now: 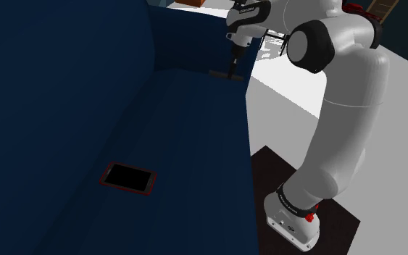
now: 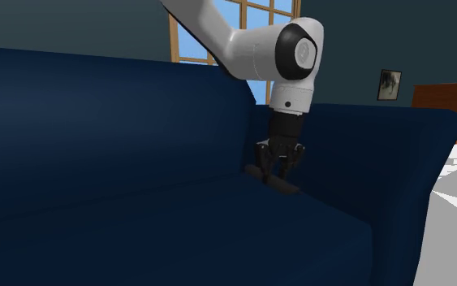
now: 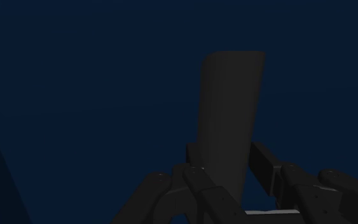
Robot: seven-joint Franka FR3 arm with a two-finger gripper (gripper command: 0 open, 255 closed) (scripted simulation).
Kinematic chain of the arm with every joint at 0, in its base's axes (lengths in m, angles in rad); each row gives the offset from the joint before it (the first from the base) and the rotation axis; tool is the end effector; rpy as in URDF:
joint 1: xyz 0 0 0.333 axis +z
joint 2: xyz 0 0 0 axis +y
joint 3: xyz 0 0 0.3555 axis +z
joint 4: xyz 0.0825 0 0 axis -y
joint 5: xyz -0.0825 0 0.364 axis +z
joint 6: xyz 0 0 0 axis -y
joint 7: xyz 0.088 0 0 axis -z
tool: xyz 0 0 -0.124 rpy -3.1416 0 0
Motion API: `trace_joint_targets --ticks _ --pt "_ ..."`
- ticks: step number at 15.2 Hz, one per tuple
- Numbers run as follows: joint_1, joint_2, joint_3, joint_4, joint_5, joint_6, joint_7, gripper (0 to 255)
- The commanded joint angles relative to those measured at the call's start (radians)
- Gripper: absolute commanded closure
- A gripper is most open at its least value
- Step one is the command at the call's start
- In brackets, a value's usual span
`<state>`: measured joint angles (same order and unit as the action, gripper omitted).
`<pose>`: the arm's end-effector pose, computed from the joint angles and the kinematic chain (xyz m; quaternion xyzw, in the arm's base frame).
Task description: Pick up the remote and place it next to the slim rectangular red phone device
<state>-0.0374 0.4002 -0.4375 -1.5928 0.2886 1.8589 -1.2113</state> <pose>0.6054 -0.2383 0.4396 -0.9431 -0.3250 -0.0087 0.0694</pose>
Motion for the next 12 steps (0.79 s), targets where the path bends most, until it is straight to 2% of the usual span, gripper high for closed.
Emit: trace_joint_targets --ticks 1,6,12 --pt "-0.003 0.000 -0.001 0.026 -0.002 -0.027 0.004 255" --pt "-0.005 -0.012 -0.005 0.072 -0.010 -0.081 0.014 255" --pt "0.114 -0.157 0.022 -0.114 -0.062 -0.009 0.144 255"
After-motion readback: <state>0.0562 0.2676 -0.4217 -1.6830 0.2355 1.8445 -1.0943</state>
